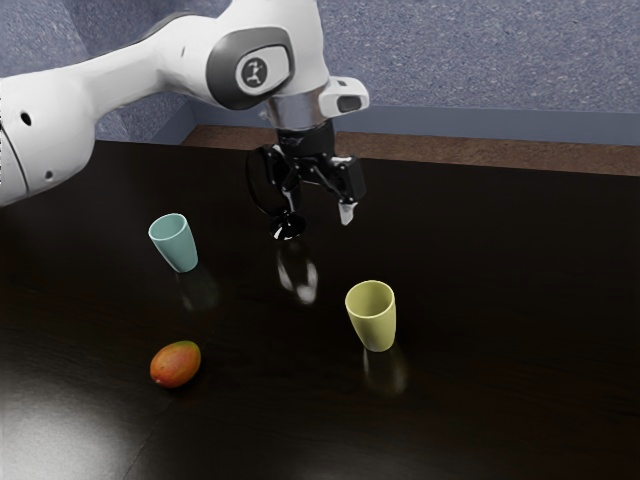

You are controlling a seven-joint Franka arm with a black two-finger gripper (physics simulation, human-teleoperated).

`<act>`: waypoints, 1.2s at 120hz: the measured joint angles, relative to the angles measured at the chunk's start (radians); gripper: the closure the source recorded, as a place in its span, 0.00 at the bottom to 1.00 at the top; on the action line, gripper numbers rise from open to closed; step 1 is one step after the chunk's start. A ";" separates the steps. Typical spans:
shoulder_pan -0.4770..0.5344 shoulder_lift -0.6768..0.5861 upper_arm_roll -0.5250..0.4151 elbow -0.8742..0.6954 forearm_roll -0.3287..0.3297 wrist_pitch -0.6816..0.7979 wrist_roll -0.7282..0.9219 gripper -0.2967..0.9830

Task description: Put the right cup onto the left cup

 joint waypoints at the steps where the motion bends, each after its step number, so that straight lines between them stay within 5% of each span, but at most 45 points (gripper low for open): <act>1: 0.000 0.000 0.000 -0.005 0.000 0.004 -0.002 0.23; 144: -0.004 0.105 -0.020 -0.283 0.002 0.353 -0.108 0.23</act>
